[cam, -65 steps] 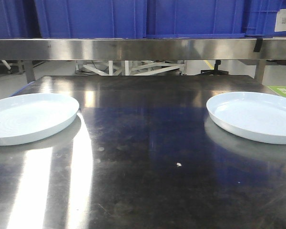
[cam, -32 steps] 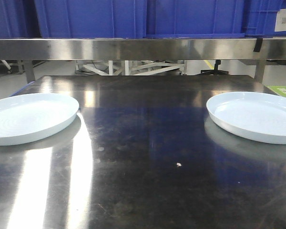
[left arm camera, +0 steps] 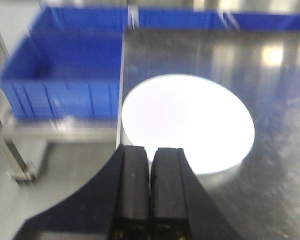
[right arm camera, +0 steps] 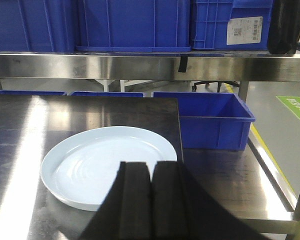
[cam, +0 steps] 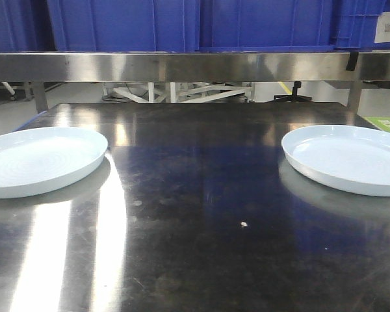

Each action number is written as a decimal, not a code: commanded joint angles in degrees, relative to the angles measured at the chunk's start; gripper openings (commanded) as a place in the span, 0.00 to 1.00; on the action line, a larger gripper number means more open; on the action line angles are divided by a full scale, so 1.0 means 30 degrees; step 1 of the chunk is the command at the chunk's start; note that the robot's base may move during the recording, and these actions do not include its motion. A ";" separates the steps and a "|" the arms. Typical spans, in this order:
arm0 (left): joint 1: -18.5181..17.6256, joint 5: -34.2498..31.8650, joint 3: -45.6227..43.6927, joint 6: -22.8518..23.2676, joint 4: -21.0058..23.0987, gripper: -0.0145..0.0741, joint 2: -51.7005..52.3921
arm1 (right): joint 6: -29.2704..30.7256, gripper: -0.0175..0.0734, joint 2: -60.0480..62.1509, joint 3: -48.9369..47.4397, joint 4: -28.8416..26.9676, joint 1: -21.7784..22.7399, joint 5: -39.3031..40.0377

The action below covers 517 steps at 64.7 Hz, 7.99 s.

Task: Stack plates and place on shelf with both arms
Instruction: 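Reach the left gripper to the white plate nearer it and grasp its rim, then lift the plate with the left gripper and set it at table center, then open the left gripper and withdraw the left arm from the plate, then reach the right gripper to the other white plate and grasp its rim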

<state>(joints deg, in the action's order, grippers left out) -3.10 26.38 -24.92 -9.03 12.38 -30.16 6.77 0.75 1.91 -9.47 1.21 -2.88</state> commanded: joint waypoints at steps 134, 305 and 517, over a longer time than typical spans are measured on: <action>0.1895 1.0575 -1.8711 -0.0119 -0.0594 0.25 -2.5258 | 0.0069 0.25 0.0319 -0.0076 0.0012 0.0020 0.1753; -0.2210 -0.6998 0.0173 0.0416 -0.1629 0.26 -0.2180 | 0.0069 0.25 0.0319 -0.0076 0.0012 0.0020 0.1753; -0.2199 -0.7192 0.2564 0.0451 -0.2907 0.26 0.6074 | -0.0133 0.58 -3.3336 -2.5835 0.0097 0.2682 -1.4988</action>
<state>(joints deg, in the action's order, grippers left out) -9.75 10.08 -15.46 -7.92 3.02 -11.35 6.34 -100.46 -73.71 -9.58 8.99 -49.35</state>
